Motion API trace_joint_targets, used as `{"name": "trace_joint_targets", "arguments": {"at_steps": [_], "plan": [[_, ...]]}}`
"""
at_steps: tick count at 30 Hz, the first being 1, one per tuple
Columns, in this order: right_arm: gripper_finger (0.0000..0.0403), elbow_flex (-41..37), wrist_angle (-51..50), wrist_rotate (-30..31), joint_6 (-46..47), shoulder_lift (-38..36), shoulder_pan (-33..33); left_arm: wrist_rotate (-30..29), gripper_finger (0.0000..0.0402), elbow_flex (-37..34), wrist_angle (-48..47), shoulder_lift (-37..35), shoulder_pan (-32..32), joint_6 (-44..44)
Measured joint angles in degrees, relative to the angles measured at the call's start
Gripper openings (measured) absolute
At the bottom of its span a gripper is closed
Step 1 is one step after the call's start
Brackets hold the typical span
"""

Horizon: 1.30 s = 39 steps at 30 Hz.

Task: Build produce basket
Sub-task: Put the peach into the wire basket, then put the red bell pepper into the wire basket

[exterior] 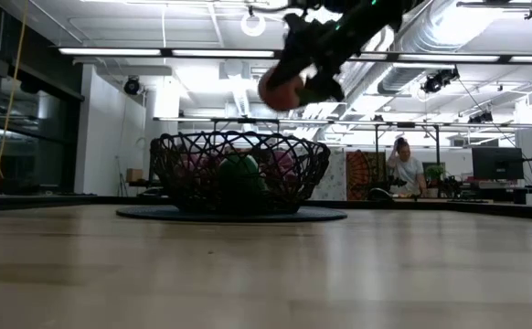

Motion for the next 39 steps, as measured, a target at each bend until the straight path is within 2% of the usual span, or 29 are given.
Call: {"name": "trace_joint_targets", "arguments": {"at_steps": [7, 11, 16, 20, 26, 28, 33, 39], "plan": [[0.0321, 0.2, -1.0, 4.9, 2.4, 6.7, 0.0, -4.6, 0.0256, 0.0, 0.0, 0.0, 0.0, 0.0], [0.0323, 0.2, 0.0, 4.7, 1.8, 8.6, 0.0, -4.9, 0.0256, 0.0, 0.0, 0.0, 0.0, 0.0], [0.0323, 0.2, 0.0, 0.3, -0.6, 8.7, 0.0, -6.0, 0.0256, 0.0, 0.0, 0.0, 0.0, 0.0], [0.0327, 0.2, 0.0, 0.3, -1.5, 8.7, 0.0, -6.6, 0.0256, 0.0, 0.0, 0.0, 0.0, 0.0], [0.0386, 0.2, 0.0, 0.3, -4.1, 8.7, 0.0, -7.5, 0.0256, 0.0, 0.0, 0.0, 0.0, 0.0], [0.0394, 0.2, -0.1, 0.6, -4.2, 8.5, 0.0, -7.5, 0.0256, 0.0, 0.0, 0.0, 0.0, 0.0], [0.0376, 0.9, -3.2, 0.8, -3.9, 4.4, -1.1, -6.0, 0.0256, 0.0, -0.3, 0.0, 0.0, 0.0], [0.0374, -0.1, -5.9, 2.0, -5.9, -7.4, -1.0, 0.8, 0.0256, 0.0, -0.9, 0.0, 0.0, 1.4]]}}
